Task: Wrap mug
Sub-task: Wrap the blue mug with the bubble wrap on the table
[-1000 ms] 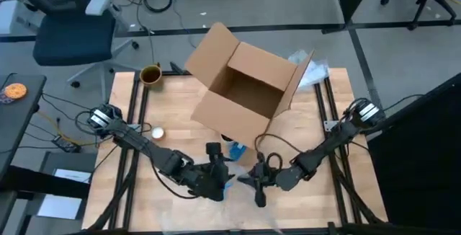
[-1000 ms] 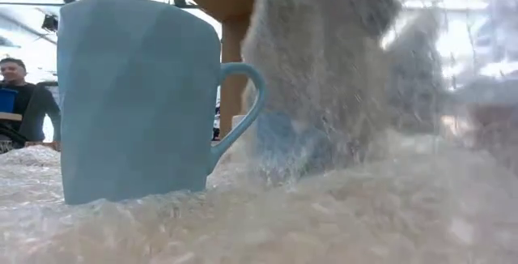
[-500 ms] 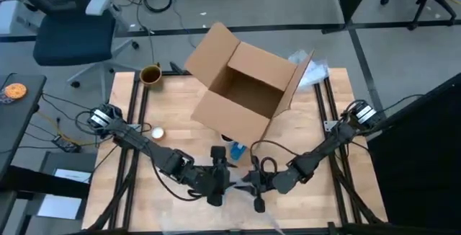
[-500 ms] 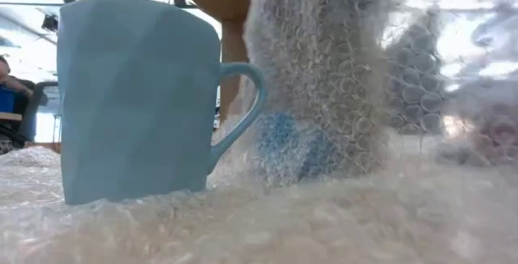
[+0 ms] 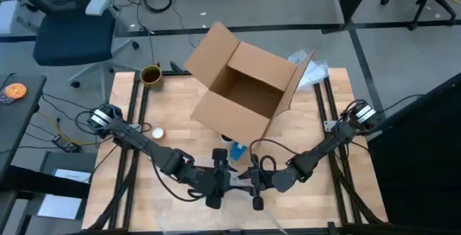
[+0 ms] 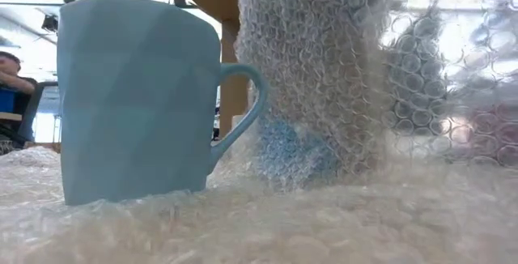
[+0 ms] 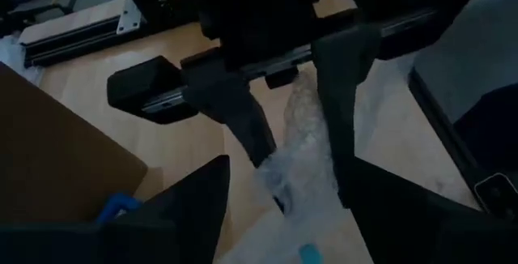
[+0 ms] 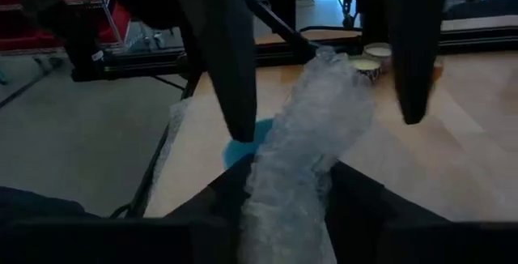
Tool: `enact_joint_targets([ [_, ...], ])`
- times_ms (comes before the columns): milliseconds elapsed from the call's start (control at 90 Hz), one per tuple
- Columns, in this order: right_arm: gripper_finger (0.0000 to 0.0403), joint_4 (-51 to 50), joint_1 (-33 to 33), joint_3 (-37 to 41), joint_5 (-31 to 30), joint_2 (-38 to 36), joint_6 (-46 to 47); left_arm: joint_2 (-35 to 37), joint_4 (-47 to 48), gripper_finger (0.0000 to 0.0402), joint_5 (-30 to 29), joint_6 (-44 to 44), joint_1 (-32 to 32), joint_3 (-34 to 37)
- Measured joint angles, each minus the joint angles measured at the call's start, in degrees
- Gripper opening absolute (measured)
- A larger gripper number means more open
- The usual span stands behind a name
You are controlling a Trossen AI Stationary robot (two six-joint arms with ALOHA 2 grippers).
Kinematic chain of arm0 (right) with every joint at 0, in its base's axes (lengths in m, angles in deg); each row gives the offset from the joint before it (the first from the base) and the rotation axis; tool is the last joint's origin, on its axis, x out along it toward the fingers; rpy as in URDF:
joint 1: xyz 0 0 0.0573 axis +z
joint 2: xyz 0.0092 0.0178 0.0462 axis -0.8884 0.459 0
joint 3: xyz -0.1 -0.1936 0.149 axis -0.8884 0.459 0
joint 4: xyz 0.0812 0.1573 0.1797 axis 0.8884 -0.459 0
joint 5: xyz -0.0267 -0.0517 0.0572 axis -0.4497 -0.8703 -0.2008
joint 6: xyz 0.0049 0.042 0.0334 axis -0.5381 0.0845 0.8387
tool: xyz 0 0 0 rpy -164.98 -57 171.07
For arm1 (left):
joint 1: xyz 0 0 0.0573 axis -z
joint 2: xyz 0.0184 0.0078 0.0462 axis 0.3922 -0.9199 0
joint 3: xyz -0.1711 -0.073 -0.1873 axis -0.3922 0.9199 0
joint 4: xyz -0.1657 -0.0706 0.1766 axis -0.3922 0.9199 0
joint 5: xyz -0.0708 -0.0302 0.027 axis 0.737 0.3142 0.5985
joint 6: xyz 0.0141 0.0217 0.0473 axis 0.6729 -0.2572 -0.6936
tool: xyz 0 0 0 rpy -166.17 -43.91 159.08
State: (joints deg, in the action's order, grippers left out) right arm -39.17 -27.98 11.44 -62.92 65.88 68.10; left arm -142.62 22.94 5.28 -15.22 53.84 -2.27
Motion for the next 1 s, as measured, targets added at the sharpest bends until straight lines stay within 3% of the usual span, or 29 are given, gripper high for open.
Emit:
enact_joint_targets([
  [167, 0.0103, 0.0, 0.0, 0.0, -0.08, 0.0, 0.04, 0.0, 0.24, 0.0144, 0.5, -0.02, 0.0, 0.0],
  [400, 0.0103, 0.0, 0.0, 0.0, -0.1, 0.0, 0.63, 0.0, 0.41, 0.0011, 1.07, 0.0, 0.07, 0.0],
  [589, 0.0114, -0.09, 0.45, 0.04, 0.13, -0.65, 0.81, 0.0, 3.38, 0.0001, 2.23, 0.15, 1.8, 0.0],
  [1000, 0.0152, -6.93, 4.37, 0.04, 5.87, -7.91, 7.34, 0.33, 12.39, 0.0, -4.13, 8.69, 6.58, 0.0],
])
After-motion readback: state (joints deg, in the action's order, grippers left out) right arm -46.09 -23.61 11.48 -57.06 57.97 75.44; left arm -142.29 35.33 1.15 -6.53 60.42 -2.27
